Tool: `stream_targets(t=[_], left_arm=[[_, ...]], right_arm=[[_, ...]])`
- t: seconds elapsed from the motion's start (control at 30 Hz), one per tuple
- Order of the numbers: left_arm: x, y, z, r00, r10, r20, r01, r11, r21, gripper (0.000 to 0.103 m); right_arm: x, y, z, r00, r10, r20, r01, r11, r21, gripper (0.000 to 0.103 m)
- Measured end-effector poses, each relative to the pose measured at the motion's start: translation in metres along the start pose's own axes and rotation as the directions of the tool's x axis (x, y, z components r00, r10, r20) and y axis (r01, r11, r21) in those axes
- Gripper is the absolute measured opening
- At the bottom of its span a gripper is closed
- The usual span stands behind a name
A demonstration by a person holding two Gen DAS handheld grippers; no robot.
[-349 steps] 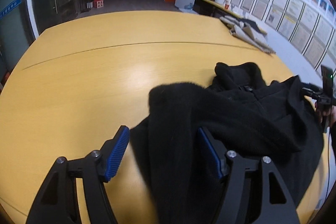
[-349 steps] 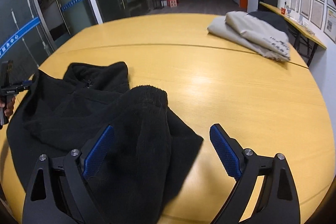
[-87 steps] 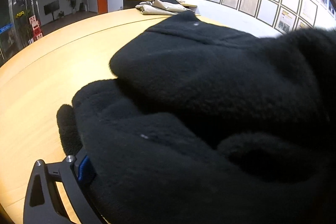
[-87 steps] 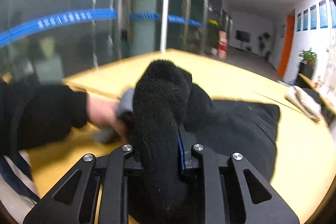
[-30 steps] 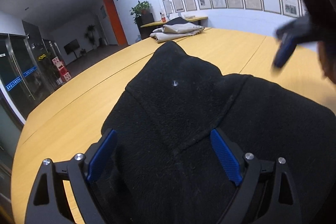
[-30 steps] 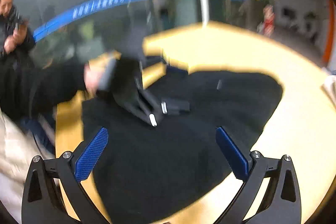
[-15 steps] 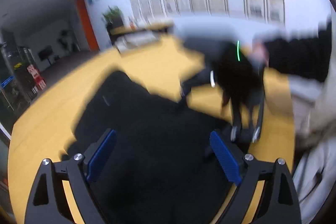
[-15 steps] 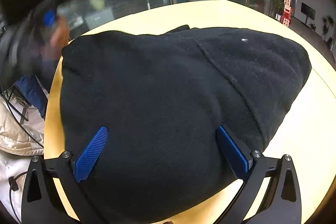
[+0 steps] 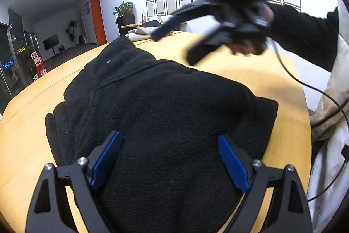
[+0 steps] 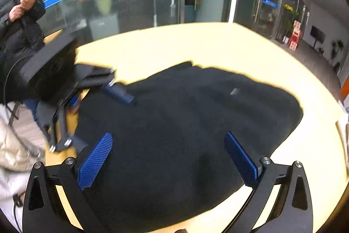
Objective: Fold clothes
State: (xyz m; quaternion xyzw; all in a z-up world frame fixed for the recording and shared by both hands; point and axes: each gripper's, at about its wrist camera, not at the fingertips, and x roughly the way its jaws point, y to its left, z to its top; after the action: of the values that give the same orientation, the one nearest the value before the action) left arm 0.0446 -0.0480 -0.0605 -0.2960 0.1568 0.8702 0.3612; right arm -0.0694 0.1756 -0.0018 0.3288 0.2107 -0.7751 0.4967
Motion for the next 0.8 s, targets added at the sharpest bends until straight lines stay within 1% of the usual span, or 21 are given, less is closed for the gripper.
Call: stream_targets(t=[0.03, 0.07, 0.13, 0.2, 0.27, 0.33, 0.37, 0.43, 0.5, 0.53, 0.6, 0.67, 0.7, 0.73, 0.77, 0.8], left_arm=[[0.001, 0.001, 0.001, 1.0, -0.001, -0.002, 0.001, 1.0, -0.002, 0.092], [0.002, 0.001, 0.001, 1.0, -0.001, -0.004, 0.001, 1.0, -0.005, 0.092], [0.004, 0.002, 0.003, 1.0, -0.002, -0.008, 0.002, 1.0, -0.01, 0.092], [0.004, 0.004, 0.004, 1.0, 0.0, -0.009, 0.0, 1.0, -0.028, 0.092], [-0.004, 0.01, 0.009, 1.0, 0.019, -0.001, -0.019, 0.994, -0.112, 0.092], [-0.012, 0.016, 0.013, 0.999, 0.038, 0.005, -0.037, 0.98, -0.195, 0.092], [-0.016, 0.019, 0.015, 0.999, 0.048, 0.007, -0.045, 0.971, -0.236, 0.092], [-0.024, 0.025, 0.019, 0.998, 0.068, 0.011, -0.061, 0.946, -0.317, 0.092], [-0.032, 0.031, 0.023, 0.996, 0.089, 0.013, -0.076, 0.915, -0.396, 0.093], [-0.035, 0.034, 0.02, 0.995, 0.1, 0.004, -0.088, 0.893, -0.442, 0.093], [-0.03, 0.048, -0.001, 0.994, 0.1, -0.052, -0.112, 0.826, -0.553, 0.093], [-0.019, 0.062, -0.021, 0.991, 0.079, -0.104, -0.128, 0.747, -0.653, 0.093], [-0.014, 0.068, -0.031, 0.991, 0.054, -0.12, -0.123, 0.704, -0.699, 0.094], [-0.01, 0.071, -0.039, 0.993, 0.011, -0.115, -0.093, 0.665, -0.741, 0.095], [-0.004, 0.075, -0.044, 0.994, -0.024, -0.106, -0.068, 0.629, -0.775, 0.096], [0.001, 0.078, -0.048, 0.994, -0.051, -0.101, -0.051, 0.598, -0.8, 0.099]], right_arm=[[0.009, -0.007, 0.005, 1.0, 0.01, -0.022, -0.01, 1.0, 0.013, 0.103], [0.024, -0.012, 0.007, 0.998, 0.029, -0.062, -0.027, 0.999, 0.035, 0.103], [0.062, -0.004, 0.016, 0.988, 0.039, -0.153, -0.027, 0.997, 0.077, 0.103], [0.076, -0.007, 0.008, 0.987, 0.055, -0.151, -0.038, 0.993, 0.114, 0.103], [0.078, -0.007, 0.006, 0.99, 0.05, -0.133, -0.032, 0.991, 0.132, 0.103], [0.073, -0.004, 0.009, 0.991, 0.019, -0.131, -0.002, 0.991, 0.13, 0.103], [0.07, -0.003, 0.008, 0.991, 0.003, -0.132, 0.014, 0.991, 0.132, 0.103], [0.056, -0.007, 0.007, 0.993, -0.005, -0.114, 0.025, 0.985, 0.172, 0.103], [0.035, -0.017, 0.003, 0.998, 0.002, -0.057, 0.011, 0.971, 0.239, 0.103], [0.024, -0.025, -0.002, 1.0, 0.005, -0.028, 0.003, 0.962, 0.273, 0.103], [0.009, -0.044, -0.014, 1.0, 0.01, -0.003, -0.008, 0.942, 0.337, 0.103], [0.007, -0.064, -0.029, 0.999, 0.02, -0.04, -0.003, 0.92, 0.391, 0.103], [0.004, -0.071, -0.039, 0.998, 0.026, -0.063, 0.003, 0.908, 0.419, 0.103], [-0.002, -0.073, -0.051, 0.996, 0.042, -0.082, 0.0, 0.893, 0.45, 0.103], [-0.007, -0.074, -0.058, 0.993, 0.068, -0.095, -0.014, 0.877, 0.481, 0.103], [-0.009, -0.076, -0.064, 0.991, 0.092, -0.101, -0.029, 0.863, 0.504, 0.103]])
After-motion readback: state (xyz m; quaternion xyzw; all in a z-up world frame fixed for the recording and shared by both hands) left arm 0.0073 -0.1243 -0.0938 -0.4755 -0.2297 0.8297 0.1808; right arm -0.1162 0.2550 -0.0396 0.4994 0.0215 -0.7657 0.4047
